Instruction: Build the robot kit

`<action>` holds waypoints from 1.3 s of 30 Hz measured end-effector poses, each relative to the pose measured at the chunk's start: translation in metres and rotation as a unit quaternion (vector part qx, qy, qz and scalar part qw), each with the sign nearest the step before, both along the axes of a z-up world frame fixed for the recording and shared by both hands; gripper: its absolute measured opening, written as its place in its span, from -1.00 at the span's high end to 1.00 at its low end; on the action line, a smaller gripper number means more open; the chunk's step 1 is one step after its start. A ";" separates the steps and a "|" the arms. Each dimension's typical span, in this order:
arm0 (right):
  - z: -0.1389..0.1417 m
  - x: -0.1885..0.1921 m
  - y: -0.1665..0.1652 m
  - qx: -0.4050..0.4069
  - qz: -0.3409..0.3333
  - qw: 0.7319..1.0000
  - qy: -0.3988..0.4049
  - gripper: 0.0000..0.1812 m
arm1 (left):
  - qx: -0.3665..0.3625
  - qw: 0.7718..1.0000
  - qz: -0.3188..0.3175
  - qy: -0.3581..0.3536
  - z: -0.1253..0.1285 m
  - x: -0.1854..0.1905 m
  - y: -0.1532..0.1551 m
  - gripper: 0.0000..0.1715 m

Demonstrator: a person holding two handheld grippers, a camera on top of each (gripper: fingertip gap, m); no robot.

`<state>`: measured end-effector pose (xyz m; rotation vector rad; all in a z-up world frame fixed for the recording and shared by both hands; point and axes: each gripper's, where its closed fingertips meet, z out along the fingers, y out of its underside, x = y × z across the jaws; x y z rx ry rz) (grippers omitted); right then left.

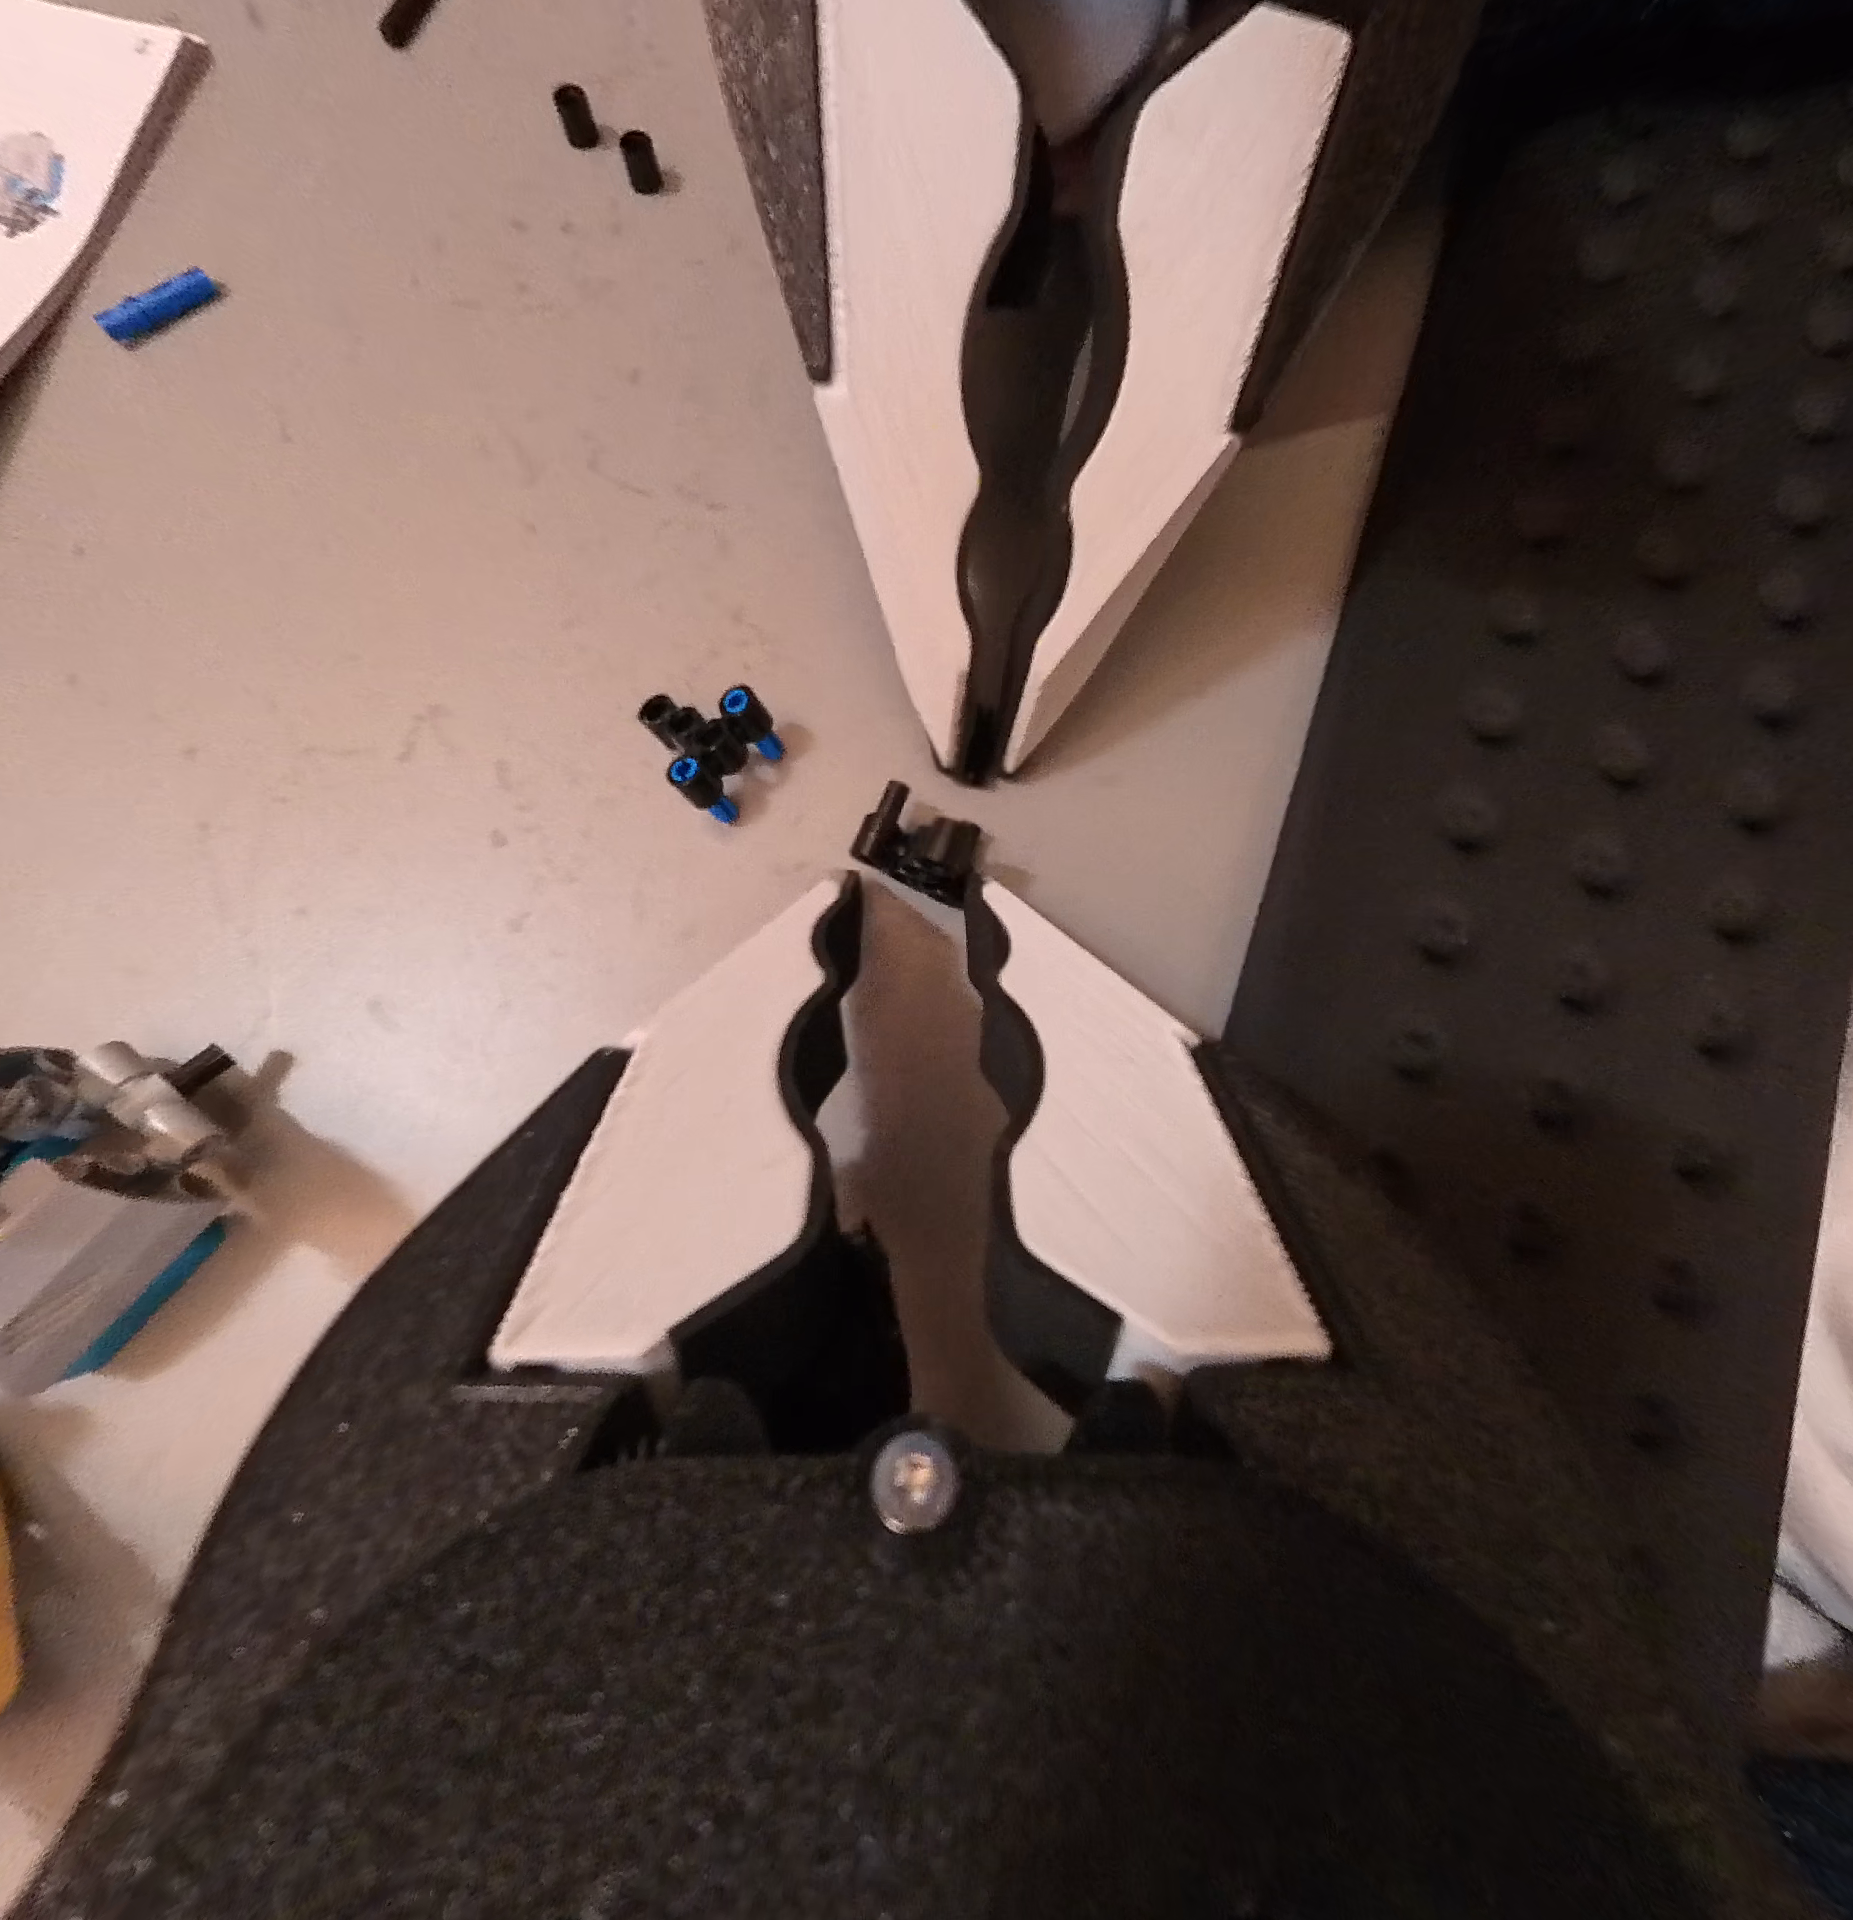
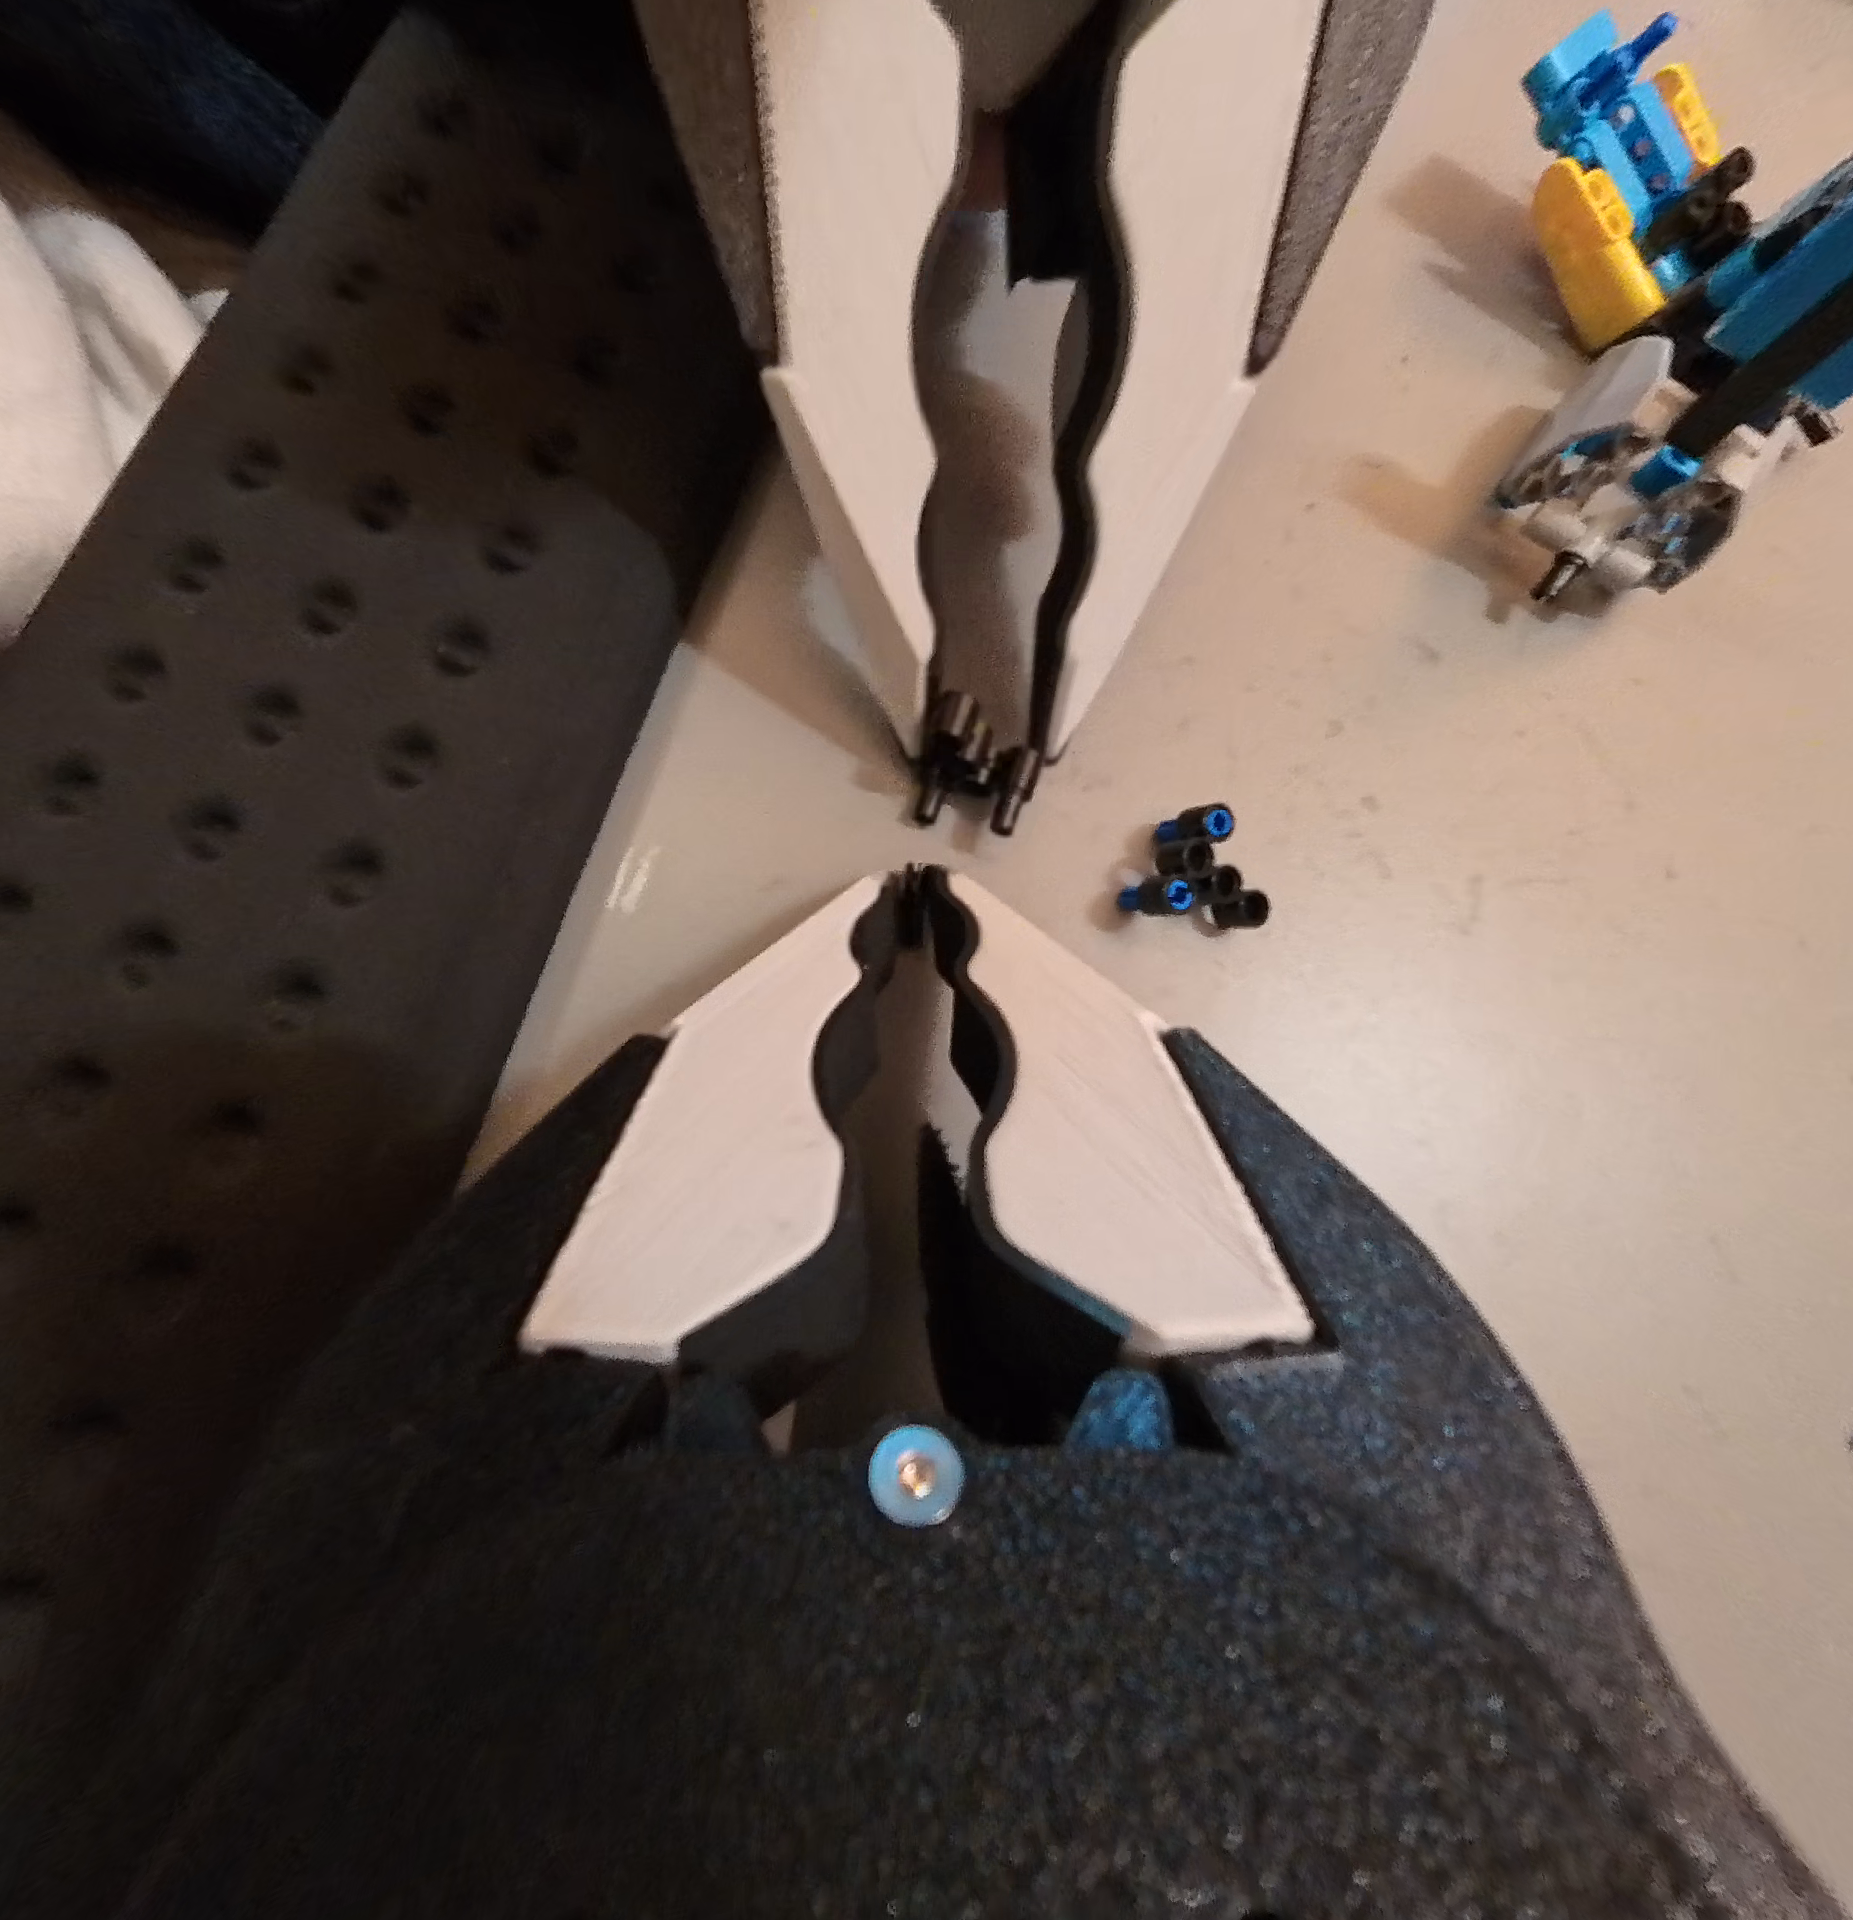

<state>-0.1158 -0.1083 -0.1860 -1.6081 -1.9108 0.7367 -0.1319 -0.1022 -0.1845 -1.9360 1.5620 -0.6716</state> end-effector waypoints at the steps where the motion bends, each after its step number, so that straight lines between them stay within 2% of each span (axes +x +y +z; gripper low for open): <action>1: 0.000 -0.001 0.002 0.002 -0.005 1.000 0.001 0.95 | -0.002 1.000 0.000 0.002 -0.001 0.000 0.000 0.78; 15: 0.004 0.010 0.017 -0.007 -0.049 0.999 0.007 0.91 | -0.020 1.000 0.005 -0.006 0.000 0.004 -0.003 0.79; 21: 0.001 0.007 0.007 -0.021 -0.032 0.999 0.001 0.91 | 0.022 0.999 0.026 0.014 0.001 0.001 0.000 0.79; 28: -0.001 0.005 0.005 -0.031 -0.031 0.999 0.000 0.94 | -0.004 1.000 0.013 0.014 -0.001 0.006 -0.005 0.84; 39: -0.001 0.001 -0.002 -0.039 -0.020 0.999 -0.002 1.00 | -0.003 1.000 0.015 0.014 -0.002 0.010 -0.004 0.83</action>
